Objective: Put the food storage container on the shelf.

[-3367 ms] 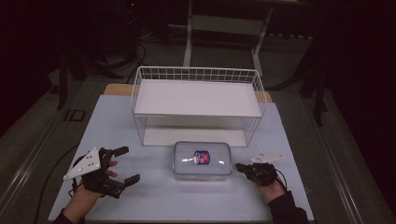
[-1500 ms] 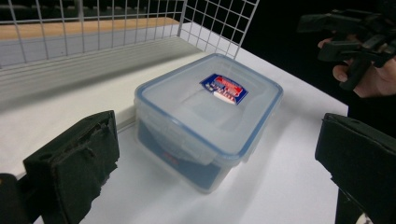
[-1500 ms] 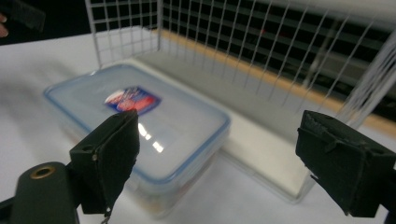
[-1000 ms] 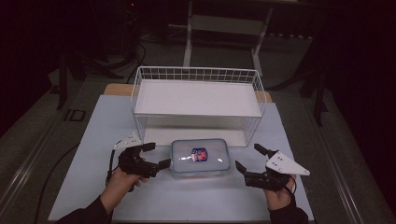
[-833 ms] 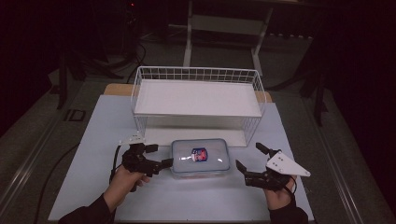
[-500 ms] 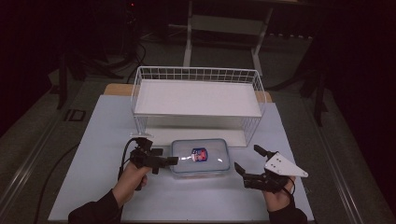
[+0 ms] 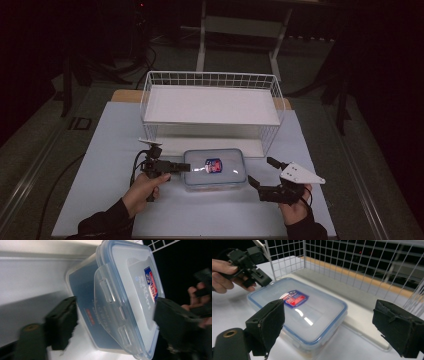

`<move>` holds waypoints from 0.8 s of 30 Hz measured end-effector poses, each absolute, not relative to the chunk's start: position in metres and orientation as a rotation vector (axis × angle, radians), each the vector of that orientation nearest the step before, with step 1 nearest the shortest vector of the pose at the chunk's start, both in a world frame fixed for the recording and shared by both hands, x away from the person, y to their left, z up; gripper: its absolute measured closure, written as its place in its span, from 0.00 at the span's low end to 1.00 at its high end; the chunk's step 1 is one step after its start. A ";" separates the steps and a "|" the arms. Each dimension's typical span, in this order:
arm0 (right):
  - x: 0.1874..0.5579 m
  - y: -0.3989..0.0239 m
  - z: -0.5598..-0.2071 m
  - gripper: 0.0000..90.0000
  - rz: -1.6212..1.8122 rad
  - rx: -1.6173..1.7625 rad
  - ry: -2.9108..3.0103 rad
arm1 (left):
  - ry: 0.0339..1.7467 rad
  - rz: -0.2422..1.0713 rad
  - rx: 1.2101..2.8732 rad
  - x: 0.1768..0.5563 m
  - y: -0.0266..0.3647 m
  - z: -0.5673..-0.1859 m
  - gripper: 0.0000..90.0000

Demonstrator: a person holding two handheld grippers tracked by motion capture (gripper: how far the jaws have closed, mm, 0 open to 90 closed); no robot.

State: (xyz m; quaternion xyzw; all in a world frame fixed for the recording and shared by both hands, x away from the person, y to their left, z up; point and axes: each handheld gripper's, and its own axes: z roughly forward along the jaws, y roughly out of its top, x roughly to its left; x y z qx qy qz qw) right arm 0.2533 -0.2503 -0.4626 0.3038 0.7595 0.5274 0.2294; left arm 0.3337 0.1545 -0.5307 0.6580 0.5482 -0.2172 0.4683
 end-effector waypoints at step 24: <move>0.275 -0.248 -0.477 0.14 1.428 1.057 2.270 | 1.228 -0.607 1.605 0.333 0.163 -0.534 0.60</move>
